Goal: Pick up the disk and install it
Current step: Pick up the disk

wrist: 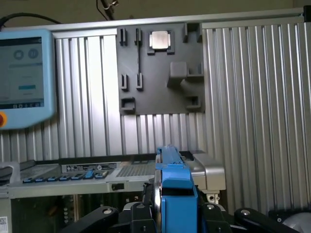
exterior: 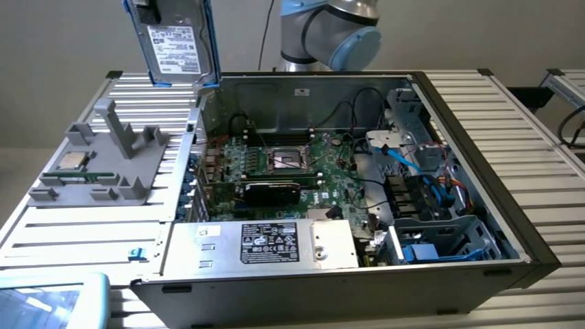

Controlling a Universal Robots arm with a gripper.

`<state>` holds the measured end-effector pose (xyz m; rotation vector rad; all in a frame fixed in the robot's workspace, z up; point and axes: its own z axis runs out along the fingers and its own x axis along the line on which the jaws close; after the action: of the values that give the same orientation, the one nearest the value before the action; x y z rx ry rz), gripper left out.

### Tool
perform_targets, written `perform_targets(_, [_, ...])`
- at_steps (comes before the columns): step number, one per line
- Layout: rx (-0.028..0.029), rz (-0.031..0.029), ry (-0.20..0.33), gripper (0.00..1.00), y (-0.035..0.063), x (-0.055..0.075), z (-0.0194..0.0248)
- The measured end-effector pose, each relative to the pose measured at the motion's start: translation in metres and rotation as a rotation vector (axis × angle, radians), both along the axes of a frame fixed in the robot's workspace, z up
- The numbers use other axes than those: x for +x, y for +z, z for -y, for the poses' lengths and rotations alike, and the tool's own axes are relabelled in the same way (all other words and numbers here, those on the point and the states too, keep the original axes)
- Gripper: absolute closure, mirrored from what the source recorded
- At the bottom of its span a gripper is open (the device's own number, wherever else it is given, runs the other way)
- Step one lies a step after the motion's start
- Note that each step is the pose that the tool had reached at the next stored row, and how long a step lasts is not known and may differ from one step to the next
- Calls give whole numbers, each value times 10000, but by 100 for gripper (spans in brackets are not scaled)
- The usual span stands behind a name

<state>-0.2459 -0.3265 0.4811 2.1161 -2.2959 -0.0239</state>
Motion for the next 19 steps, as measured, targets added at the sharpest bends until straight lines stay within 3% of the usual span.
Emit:
perform_targets(4, [19, -1, 0, 63, 1, 93, 65])
perform_targets(10, [93, -7, 2, 63, 0, 247, 160])
perform_targets(19, [141, -11, 0, 63, 6, 521, 337])
